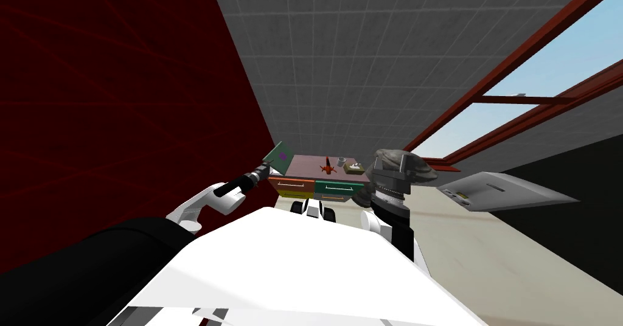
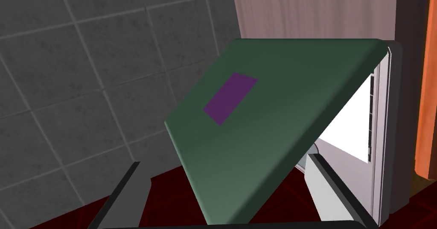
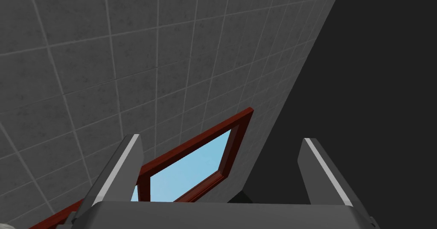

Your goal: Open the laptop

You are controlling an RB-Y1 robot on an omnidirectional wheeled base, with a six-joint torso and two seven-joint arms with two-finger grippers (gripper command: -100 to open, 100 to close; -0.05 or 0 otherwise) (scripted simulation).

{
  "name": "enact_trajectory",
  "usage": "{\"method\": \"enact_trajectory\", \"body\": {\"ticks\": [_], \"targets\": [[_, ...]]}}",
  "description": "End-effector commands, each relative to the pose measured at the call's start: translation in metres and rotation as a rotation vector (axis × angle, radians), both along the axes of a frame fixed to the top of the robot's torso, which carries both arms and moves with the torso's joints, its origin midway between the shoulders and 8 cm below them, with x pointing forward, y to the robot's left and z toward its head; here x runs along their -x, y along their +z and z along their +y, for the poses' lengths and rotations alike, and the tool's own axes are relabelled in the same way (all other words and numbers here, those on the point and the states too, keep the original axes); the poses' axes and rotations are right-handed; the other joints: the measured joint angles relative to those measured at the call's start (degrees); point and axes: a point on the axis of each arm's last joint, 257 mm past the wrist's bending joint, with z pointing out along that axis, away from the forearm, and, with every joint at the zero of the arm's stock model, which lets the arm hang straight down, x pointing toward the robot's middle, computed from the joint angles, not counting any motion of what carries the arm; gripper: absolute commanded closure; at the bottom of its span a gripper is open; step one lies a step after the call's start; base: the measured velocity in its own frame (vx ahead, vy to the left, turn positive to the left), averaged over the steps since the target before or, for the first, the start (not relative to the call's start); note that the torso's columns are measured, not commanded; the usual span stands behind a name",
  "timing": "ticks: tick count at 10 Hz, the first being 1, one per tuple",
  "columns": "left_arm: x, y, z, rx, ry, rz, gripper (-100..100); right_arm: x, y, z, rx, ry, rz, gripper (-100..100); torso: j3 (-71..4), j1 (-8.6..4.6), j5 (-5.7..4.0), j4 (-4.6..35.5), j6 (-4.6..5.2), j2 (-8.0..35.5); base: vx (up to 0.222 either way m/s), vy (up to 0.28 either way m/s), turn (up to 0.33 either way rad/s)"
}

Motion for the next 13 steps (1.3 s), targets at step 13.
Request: {"method": "enact_trajectory", "body": {"ticks": [13], "targets": [[-0.0067, 0.0086, -0.0228, 0.021, -0.068, -0.029, -100, 0.0001, -0.0001, -0.0001, 0.000, 0.000, 0.000, 0, -0.2, 0.27, 0.09, -0.1, -0.01, -0.3, -0.010, -0.001, -0.015]]}}
